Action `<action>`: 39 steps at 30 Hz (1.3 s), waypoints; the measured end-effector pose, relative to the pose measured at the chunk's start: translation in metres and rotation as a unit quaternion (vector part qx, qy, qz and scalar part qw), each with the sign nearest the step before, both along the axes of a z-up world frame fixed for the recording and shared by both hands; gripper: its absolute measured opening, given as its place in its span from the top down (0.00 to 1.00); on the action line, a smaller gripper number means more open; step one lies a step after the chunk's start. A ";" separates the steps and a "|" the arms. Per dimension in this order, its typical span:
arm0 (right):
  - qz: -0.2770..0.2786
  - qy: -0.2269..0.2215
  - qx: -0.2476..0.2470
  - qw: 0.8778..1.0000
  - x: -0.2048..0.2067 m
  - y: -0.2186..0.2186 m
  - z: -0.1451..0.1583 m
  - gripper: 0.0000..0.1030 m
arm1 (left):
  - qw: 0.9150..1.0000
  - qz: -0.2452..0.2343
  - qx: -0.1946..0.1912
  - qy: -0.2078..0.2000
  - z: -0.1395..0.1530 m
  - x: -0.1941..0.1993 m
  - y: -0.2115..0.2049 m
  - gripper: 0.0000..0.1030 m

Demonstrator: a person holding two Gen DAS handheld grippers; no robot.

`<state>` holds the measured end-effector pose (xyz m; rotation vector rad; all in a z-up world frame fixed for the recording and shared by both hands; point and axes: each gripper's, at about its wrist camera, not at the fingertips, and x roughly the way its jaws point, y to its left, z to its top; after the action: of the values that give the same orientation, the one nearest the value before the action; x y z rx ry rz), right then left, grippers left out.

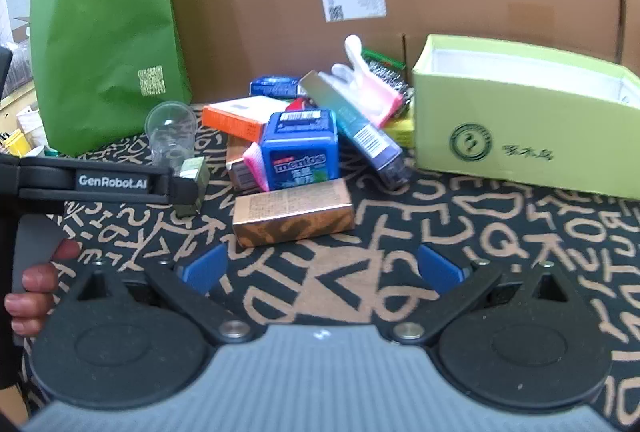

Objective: Organize objects
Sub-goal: 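Grasp the copper-coloured box with the right gripper while the left grasps the small green box, then carry both boxes into the green shoebox and open both grippers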

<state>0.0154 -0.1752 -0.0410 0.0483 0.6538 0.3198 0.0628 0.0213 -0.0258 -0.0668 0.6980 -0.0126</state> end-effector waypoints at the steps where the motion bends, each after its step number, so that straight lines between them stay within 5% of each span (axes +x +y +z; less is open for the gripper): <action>1: 0.004 -0.002 -0.007 1.000 0.003 0.004 0.000 0.00 | 1.000 -0.002 0.000 0.002 -0.001 0.002 0.000 0.00; 13: 0.037 0.015 -0.057 0.998 0.051 0.036 -0.017 0.01 | 1.000 -0.017 -0.012 0.018 -0.013 0.021 0.009 0.04; 16: 0.029 0.002 -0.050 0.998 0.045 0.029 -0.018 0.19 | 0.999 -0.025 -0.027 0.018 -0.016 0.021 0.015 0.13; 22: 0.021 0.000 -0.043 0.999 0.038 0.017 -0.016 0.20 | 0.998 -0.043 -0.051 0.017 -0.011 0.029 0.009 0.21; 24: 0.020 -0.001 -0.040 0.999 0.034 0.014 -0.014 0.20 | 0.997 -0.048 -0.057 0.015 -0.011 0.033 0.005 0.31; 26: 0.020 0.001 -0.033 0.999 0.033 0.011 -0.013 0.20 | 0.997 -0.055 -0.044 0.018 -0.014 0.038 0.000 0.62; 29: 0.016 0.001 -0.030 0.999 0.034 0.008 -0.012 0.20 | 0.998 -0.054 -0.012 0.009 -0.015 0.038 -0.005 0.77; 34: 0.014 -0.024 -0.023 0.999 0.021 -0.001 -0.003 0.20 | 0.997 -0.069 -0.041 0.011 -0.005 0.020 0.001 0.78; 39: -0.003 -0.061 -0.011 0.998 0.010 -0.028 0.019 0.20 | 0.991 -0.122 -0.052 -0.031 0.030 -0.001 -0.014 0.78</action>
<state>0.0251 -0.2034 -0.0223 0.0106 0.5360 0.3066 0.0617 0.0072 0.0038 -0.0798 0.6391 -0.2849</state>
